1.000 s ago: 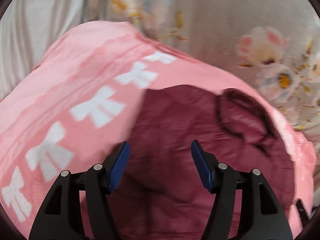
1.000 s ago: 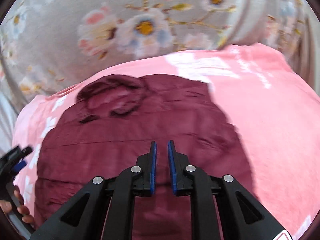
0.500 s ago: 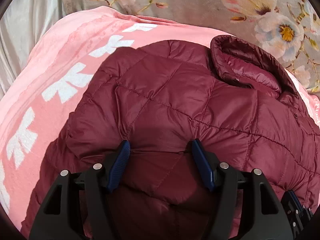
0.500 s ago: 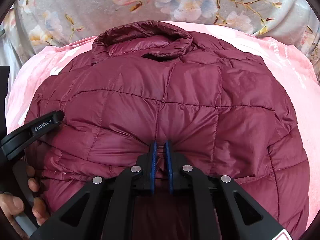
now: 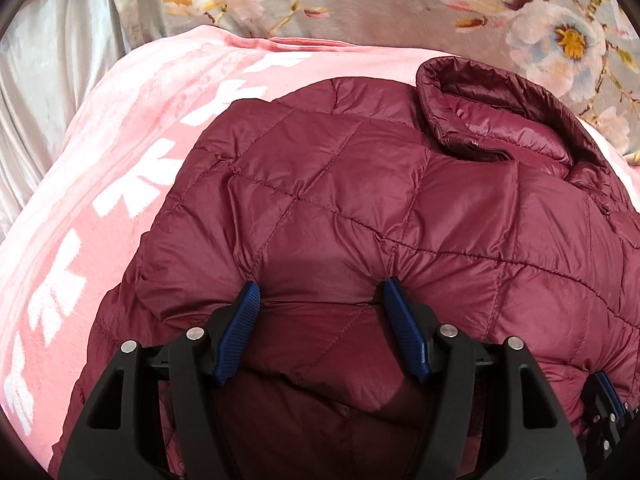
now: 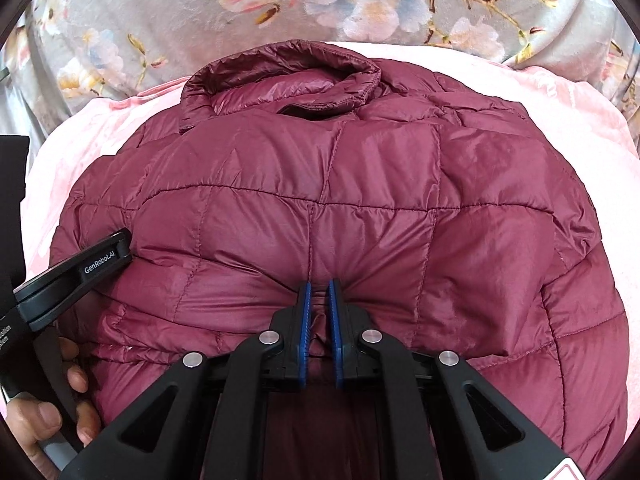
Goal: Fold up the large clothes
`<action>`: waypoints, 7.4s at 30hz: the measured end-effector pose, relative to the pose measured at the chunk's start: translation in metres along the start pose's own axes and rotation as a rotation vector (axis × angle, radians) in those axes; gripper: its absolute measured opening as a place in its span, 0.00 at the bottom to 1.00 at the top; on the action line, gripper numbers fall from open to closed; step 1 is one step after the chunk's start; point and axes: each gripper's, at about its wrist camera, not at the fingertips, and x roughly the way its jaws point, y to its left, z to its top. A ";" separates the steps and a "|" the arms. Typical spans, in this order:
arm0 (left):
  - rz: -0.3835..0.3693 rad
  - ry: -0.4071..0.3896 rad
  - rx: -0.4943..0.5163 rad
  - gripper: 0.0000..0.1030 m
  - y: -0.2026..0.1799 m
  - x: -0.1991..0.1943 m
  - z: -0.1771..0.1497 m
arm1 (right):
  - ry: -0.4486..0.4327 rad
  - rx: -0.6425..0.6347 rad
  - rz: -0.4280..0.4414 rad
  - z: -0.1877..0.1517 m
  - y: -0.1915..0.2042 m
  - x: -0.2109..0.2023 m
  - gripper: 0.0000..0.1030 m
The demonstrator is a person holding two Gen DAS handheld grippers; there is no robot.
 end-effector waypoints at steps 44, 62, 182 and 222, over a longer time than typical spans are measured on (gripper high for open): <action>-0.368 0.072 -0.097 0.10 -0.040 0.052 0.067 | -0.044 0.073 0.036 0.090 -0.035 0.066 0.07; -0.405 -0.029 -0.179 0.44 -0.009 -0.005 0.109 | -0.134 0.302 0.248 0.107 -0.075 0.006 0.19; -0.621 -0.114 -0.276 0.04 0.304 -0.372 -0.181 | -0.410 -0.131 0.177 -0.241 -0.128 -0.459 0.03; -0.076 0.039 -0.138 0.14 0.137 -0.041 -0.025 | -0.081 0.281 -0.142 -0.036 -0.123 -0.103 0.07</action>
